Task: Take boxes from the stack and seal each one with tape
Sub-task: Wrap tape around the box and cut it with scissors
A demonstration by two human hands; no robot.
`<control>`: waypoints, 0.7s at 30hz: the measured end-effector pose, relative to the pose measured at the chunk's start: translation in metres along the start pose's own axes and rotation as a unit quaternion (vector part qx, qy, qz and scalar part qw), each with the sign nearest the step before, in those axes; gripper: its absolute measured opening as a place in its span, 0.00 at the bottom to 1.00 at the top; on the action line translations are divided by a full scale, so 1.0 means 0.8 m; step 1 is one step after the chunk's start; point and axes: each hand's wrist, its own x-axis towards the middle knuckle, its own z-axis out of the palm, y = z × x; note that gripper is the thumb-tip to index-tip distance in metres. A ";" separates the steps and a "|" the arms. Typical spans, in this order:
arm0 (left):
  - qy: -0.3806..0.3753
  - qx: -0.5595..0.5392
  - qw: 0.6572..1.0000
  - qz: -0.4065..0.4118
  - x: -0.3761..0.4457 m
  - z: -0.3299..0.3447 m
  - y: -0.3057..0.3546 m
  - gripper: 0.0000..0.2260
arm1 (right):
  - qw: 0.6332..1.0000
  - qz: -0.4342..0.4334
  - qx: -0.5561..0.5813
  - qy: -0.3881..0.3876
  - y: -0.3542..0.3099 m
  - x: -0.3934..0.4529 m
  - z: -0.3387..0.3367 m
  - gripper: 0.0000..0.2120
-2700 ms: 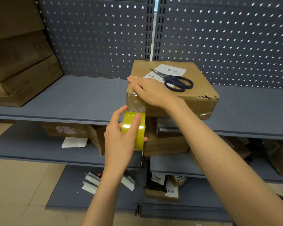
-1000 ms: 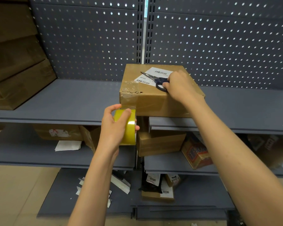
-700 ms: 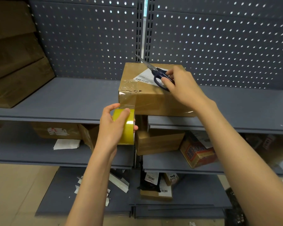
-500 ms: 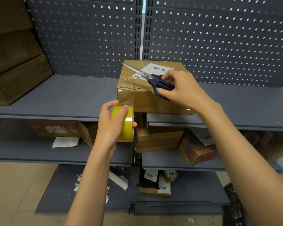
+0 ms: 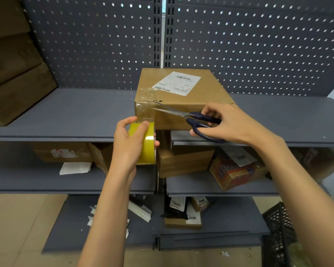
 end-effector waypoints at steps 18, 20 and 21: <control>-0.006 0.004 1.000 -0.007 -0.003 0.000 0.002 0.15 | 0.993 0.016 0.071 -0.092 0.006 0.016 0.022 0.21; -0.007 0.005 1.000 -0.007 -0.003 0.000 0.003 0.15 | 0.992 0.011 0.087 -0.095 0.006 0.021 0.025 0.24; -0.010 0.006 1.000 -0.008 -0.003 0.000 0.003 0.15 | 0.991 0.010 0.090 -0.097 0.005 0.024 0.027 0.26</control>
